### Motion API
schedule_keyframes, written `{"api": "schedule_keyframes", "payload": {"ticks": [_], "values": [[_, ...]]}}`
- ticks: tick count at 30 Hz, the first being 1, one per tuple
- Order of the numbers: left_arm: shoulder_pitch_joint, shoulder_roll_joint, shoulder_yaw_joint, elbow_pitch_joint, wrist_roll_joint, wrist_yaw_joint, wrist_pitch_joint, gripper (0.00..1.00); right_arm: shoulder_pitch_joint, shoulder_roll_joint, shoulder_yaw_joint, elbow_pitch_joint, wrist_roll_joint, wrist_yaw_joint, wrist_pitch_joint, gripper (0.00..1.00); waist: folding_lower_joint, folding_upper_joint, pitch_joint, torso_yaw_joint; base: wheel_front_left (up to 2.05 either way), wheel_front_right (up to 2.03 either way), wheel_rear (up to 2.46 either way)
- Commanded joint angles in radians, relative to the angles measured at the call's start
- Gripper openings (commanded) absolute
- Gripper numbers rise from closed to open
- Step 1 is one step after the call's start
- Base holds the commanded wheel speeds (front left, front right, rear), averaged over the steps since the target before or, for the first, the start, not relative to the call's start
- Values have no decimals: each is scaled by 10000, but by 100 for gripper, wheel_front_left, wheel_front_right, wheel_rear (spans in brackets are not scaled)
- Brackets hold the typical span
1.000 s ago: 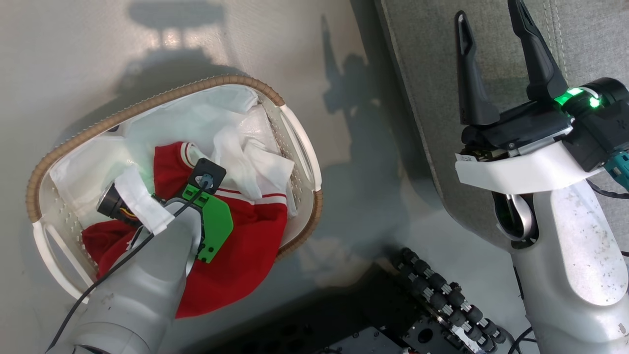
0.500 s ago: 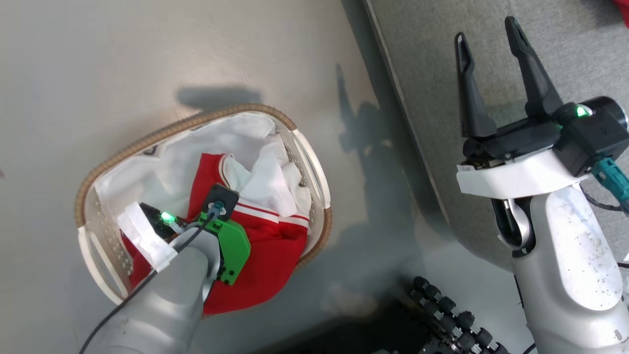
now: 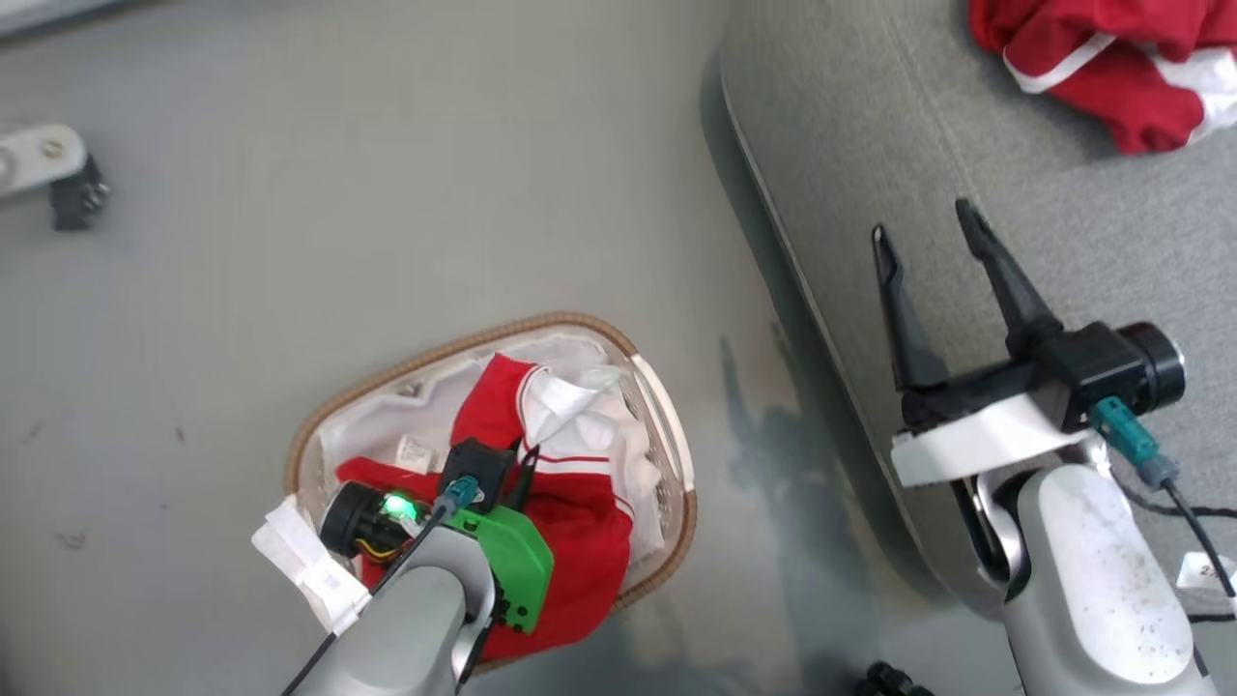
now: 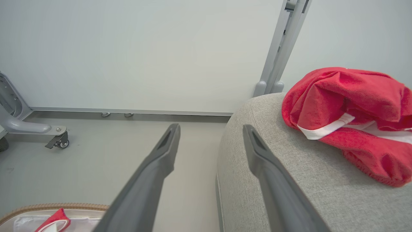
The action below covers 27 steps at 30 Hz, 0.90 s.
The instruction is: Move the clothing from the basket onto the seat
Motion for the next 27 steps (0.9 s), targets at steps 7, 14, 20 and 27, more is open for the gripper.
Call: {"api": "schedule_keyframes", "payload": {"ticks": [7,14,20,27], "values": [[705,288,269,-1574,17,28,-48,0,920,-42,192,370,-214,-14,-21,100,1,0,-3273,1221,0,0,0],[920,892,471,-3091,163,-22,-49,0,1646,-39,541,593,-250,-14,-21,100,1,0,-4696,1390,0,0,0],[251,1430,515,-4229,259,-62,228,0,1937,-41,833,702,-152,-14,-21,100,1,0,-5239,1460,0,0,0],[-995,2231,560,-5391,529,-245,1085,0,1689,-42,1334,857,-199,-14,-21,100,1,0,-5455,1489,0,0,0]]}}
